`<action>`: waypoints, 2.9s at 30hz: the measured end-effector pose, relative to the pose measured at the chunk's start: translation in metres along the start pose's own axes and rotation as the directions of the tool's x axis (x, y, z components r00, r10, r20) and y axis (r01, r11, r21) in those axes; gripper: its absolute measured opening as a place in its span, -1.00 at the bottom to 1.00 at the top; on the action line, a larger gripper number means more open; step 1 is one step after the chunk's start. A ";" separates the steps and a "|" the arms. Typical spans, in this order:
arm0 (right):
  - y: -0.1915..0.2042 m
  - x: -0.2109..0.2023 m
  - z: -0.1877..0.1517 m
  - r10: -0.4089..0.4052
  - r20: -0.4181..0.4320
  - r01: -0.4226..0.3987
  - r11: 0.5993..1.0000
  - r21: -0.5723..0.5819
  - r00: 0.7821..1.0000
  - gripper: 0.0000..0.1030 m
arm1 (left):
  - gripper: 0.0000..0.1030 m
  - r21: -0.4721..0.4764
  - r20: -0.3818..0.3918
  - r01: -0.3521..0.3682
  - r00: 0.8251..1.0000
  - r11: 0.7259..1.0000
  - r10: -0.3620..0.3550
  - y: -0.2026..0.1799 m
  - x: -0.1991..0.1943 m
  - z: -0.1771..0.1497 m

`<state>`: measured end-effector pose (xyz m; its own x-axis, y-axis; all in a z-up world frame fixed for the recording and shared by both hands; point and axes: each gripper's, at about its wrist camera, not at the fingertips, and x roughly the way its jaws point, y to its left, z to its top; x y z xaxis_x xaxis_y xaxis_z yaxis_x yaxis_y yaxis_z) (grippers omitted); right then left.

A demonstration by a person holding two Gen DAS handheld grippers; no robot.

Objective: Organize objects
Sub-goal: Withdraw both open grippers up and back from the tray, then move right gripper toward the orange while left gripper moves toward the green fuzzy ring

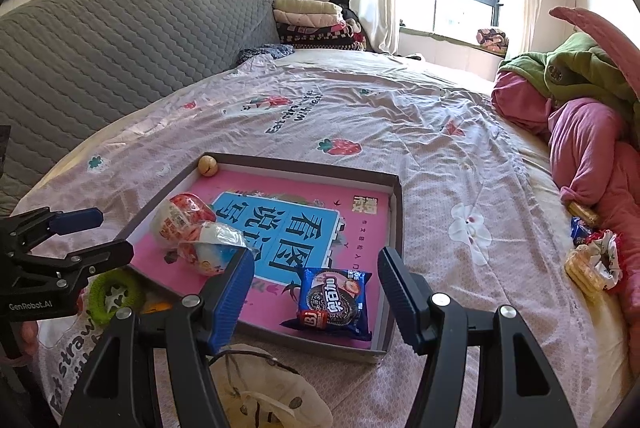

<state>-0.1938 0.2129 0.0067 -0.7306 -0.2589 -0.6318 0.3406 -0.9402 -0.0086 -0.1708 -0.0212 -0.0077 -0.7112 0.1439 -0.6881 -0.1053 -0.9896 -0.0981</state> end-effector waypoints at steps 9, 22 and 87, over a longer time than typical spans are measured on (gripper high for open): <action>0.001 -0.014 0.002 -0.011 0.007 0.011 1.000 -0.008 1.000 0.24 | 0.49 0.011 -0.001 0.005 1.000 1.000 -0.005 -0.002 -0.004 -0.002; 0.004 -0.036 -0.004 -0.019 0.025 0.020 0.999 -0.027 1.000 0.24 | 0.49 0.028 0.006 -0.009 1.000 1.000 0.009 0.000 -0.017 -0.020; 0.008 -0.056 -0.052 -0.074 -0.012 0.073 0.995 -0.062 0.997 0.25 | 0.49 0.084 -0.101 0.042 0.994 0.996 -0.033 0.010 -0.008 -0.066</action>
<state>-0.1189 0.2313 0.0015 -0.7468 -0.1861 -0.6385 0.3221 -0.9412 -0.1024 -0.1203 -0.0329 -0.0505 -0.6336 0.1758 -0.7534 -0.1933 -0.9789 -0.0659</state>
